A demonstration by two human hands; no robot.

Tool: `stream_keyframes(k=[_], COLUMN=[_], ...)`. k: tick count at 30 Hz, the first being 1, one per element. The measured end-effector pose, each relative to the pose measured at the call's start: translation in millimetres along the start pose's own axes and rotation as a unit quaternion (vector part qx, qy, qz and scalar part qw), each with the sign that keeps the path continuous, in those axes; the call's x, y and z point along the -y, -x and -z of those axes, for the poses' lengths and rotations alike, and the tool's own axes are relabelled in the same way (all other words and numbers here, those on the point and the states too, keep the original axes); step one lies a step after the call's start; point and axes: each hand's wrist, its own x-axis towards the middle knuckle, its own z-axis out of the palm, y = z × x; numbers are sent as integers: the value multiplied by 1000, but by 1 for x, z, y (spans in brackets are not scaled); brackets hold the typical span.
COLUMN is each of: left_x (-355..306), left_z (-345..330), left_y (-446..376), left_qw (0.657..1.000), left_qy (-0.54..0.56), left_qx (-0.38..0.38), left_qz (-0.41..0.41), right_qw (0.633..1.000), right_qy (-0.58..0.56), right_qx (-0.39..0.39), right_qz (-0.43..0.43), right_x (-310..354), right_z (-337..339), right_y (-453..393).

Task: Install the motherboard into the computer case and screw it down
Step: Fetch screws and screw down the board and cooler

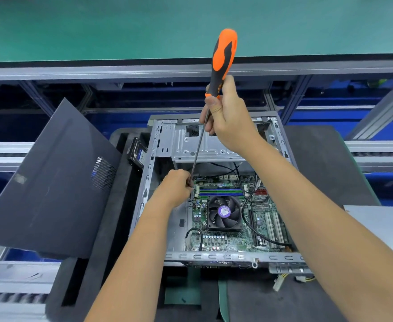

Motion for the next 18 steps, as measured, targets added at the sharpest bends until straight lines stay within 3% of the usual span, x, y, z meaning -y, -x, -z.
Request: stream_keyframes(k=[18], left_x=[0], left_z=[-10], left_y=[-6], left_qw=[998], left_qy=[23], left_qx=[48], left_qz=[34], right_qw=[997], right_qy=[39], right_qx=[72], right_qz=[13], right_x=[19], right_z=[4], right_y=[-5])
